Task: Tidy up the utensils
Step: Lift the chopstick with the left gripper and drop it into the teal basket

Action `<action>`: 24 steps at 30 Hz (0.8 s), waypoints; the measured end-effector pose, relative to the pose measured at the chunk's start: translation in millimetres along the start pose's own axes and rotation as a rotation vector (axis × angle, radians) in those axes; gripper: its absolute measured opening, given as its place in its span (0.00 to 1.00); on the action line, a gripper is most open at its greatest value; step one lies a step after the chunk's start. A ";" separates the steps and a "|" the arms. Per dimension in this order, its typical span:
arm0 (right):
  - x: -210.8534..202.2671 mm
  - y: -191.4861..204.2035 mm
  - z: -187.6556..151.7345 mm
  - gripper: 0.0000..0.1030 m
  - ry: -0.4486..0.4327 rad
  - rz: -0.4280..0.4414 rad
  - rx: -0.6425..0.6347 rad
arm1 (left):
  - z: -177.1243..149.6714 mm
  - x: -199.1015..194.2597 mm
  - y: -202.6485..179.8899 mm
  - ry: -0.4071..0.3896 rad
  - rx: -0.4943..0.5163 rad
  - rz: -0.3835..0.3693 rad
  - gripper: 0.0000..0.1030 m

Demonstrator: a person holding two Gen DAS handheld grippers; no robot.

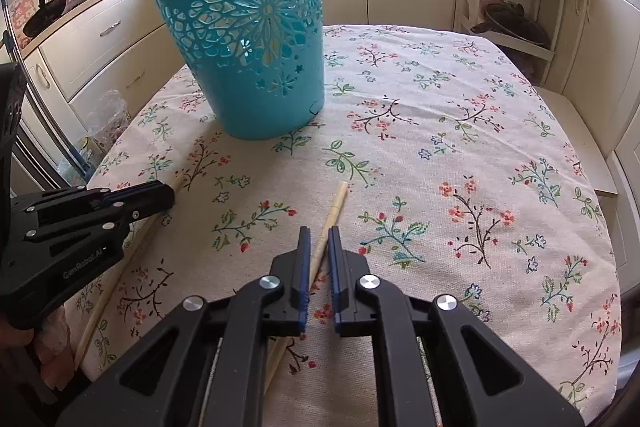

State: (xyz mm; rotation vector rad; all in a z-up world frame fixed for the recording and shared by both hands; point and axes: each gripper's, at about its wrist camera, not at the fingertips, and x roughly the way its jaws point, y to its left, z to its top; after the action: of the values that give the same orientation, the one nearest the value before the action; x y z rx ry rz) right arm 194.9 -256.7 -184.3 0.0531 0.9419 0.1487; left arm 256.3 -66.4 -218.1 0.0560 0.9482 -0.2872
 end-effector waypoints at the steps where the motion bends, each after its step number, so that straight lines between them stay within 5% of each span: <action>1: -0.1 0.1 -0.1 0.09 0.000 0.000 -0.002 | 0.3 -2.9 1.1 -0.010 -0.008 -0.015 0.05; 11: -0.5 1.9 -2.3 0.09 -0.003 -0.010 -0.014 | 11.6 -57.3 21.4 -0.189 -0.120 -0.188 0.05; 24: -0.4 2.8 -3.1 0.09 -0.003 -0.008 -0.005 | 60.4 -139.6 30.1 -0.411 -0.163 -0.263 0.05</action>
State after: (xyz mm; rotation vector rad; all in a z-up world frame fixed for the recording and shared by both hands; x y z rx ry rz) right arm 191.9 -254.0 -185.5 0.0446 0.9384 0.1439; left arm 235.7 -17.5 -72.5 -0.2705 0.5654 -0.4439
